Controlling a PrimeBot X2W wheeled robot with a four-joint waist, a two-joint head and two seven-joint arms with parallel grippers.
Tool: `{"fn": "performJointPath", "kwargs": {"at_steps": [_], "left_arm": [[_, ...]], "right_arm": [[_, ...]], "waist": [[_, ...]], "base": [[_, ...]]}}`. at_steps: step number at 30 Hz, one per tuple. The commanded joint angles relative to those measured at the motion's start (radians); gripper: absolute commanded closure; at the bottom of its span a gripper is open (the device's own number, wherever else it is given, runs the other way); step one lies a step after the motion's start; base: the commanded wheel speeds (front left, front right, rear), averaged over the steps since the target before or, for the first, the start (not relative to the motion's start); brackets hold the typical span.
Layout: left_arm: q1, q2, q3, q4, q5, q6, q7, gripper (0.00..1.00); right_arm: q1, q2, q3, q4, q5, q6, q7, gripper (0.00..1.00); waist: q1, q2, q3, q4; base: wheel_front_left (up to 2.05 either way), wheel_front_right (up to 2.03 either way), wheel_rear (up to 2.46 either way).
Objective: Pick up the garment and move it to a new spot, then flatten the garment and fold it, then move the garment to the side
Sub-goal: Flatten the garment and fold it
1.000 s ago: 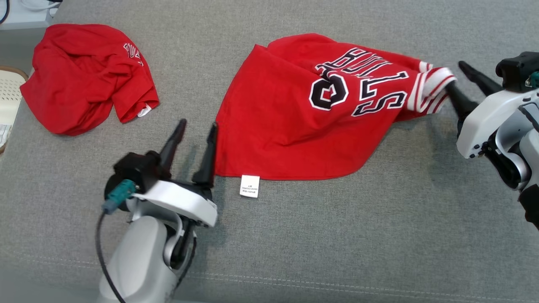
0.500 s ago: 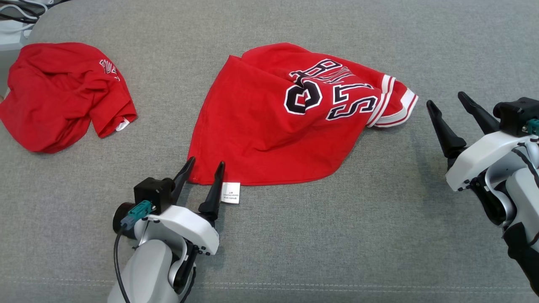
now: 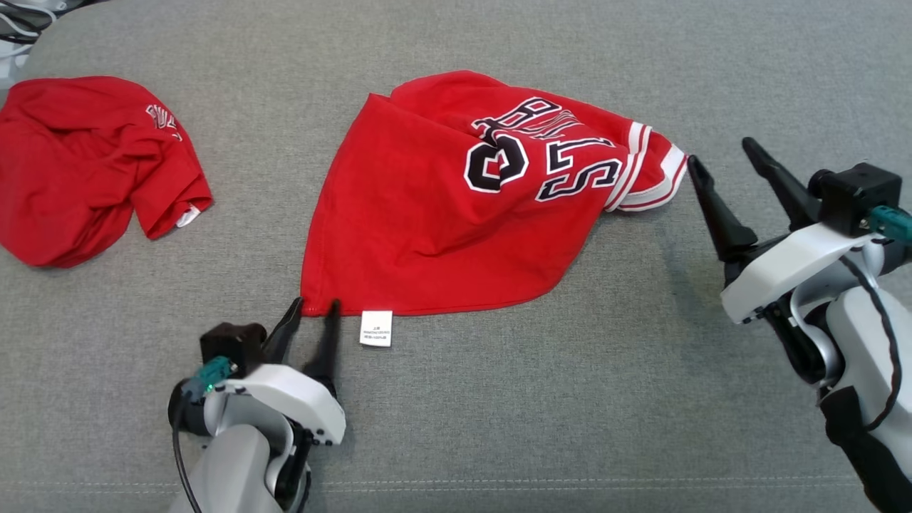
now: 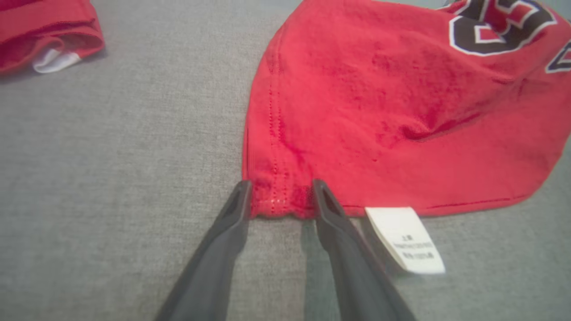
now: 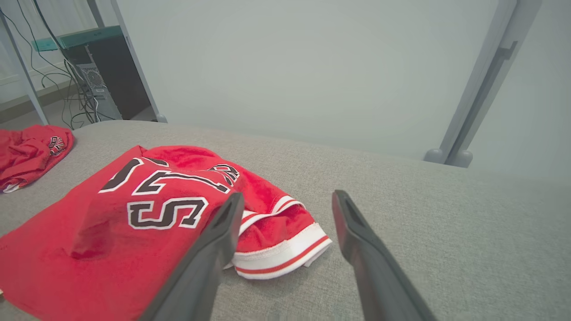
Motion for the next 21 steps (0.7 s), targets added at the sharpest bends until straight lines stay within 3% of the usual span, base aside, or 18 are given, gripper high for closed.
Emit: {"fn": "performJointPath", "kwargs": {"at_steps": [1, 11, 17, 21], "left_arm": [[-0.027, 0.017, 0.03, -0.008, -0.006, 0.0, -0.004, 1.0], [-0.094, 0.037, 0.188, -0.181, 0.008, -0.006, -0.004, 1.0], [-0.132, 0.036, 0.245, -0.258, 0.042, -0.01, -0.004, 1.0], [-0.152, 0.028, 0.248, -0.287, 0.05, -0.011, -0.004, 1.0]], "right_arm": [[0.031, -0.002, 0.004, -0.029, -0.006, 0.0, 0.005, 0.0], [0.116, 0.046, 0.076, -0.08, 0.008, 0.0, 0.05, 0.0], [0.108, 0.085, 0.149, -0.021, 0.01, 0.0, 0.069, 0.0], [0.075, 0.109, 0.134, 0.052, -0.029, 0.0, 0.046, 0.0]], "waist": [[0.0, 0.0, 0.004, -0.004], [0.0, 0.0, 0.012, 0.035], [0.0, 0.0, 0.03, 0.065], [0.0, 0.0, 0.046, 0.087]], "base": [[0.0, 0.0, 0.0], [0.0, 0.0, 0.0], [0.0, 0.0, 0.0], [0.0, 0.0, 0.0]]}}
